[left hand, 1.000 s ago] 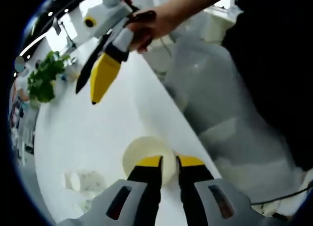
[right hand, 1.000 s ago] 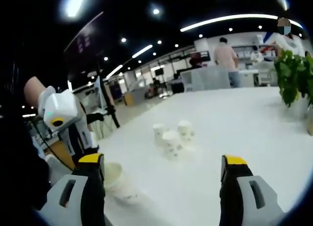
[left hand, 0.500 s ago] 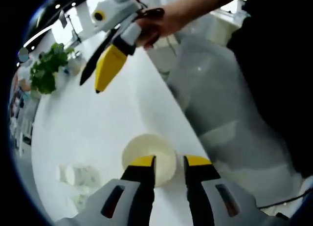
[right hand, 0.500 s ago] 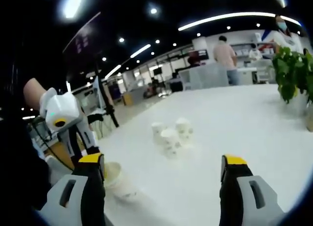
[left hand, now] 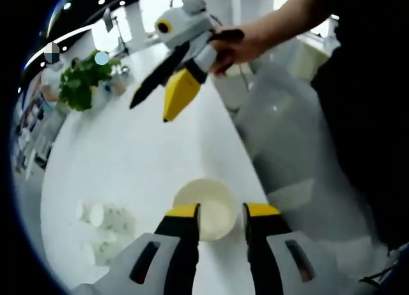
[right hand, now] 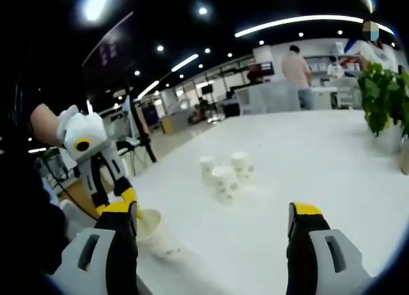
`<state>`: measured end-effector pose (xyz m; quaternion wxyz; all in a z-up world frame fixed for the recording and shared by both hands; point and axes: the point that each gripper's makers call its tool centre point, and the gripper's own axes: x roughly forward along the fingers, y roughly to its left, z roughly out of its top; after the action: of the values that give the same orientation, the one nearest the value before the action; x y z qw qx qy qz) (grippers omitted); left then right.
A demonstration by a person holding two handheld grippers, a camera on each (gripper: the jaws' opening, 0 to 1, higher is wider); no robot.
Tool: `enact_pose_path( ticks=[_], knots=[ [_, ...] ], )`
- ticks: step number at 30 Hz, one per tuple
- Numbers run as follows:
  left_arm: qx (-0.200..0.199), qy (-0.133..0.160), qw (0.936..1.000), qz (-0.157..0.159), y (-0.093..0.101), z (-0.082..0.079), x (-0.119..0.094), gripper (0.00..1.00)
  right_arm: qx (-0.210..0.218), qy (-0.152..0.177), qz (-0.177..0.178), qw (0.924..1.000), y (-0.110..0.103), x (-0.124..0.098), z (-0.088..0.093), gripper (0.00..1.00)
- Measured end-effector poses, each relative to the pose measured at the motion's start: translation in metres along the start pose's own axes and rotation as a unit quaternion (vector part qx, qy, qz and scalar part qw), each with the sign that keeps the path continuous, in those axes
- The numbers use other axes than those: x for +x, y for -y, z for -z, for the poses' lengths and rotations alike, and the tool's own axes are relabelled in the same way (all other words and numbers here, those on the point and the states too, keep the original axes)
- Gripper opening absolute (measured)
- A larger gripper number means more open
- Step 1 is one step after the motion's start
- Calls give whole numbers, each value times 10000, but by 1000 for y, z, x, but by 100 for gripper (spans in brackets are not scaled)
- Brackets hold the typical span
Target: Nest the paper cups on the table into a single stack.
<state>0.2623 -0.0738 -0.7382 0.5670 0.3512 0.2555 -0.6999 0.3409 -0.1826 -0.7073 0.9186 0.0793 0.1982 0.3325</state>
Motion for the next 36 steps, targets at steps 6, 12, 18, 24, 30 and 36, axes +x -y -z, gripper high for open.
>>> enact_pose_path(
  ticks=[6,12,18,24,30,36],
  knots=[
    [-135,207,9993,-285,-5,1,-8,27,-14,1,23,10000,-1,-2,-4,96],
    [-440,471,9964,-551,-9,1,-17,31,-78,-38,14,10000,-4,-5,-7,97],
    [-1062,755,9862,-1019,-22,14,-31,44,-182,-19,41,9998,-7,-7,-13,98],
    [-1439,994,9734,-1483,-33,27,-51,47,-211,-34,88,9997,-9,-9,-15,100],
    [-2161,1302,9468,-1999,-44,45,-70,57,-303,50,83,9995,-14,-13,-19,100],
    [-2551,1595,9263,-2271,-46,54,-85,67,-458,52,128,9989,-15,-17,-19,100]
  ],
)
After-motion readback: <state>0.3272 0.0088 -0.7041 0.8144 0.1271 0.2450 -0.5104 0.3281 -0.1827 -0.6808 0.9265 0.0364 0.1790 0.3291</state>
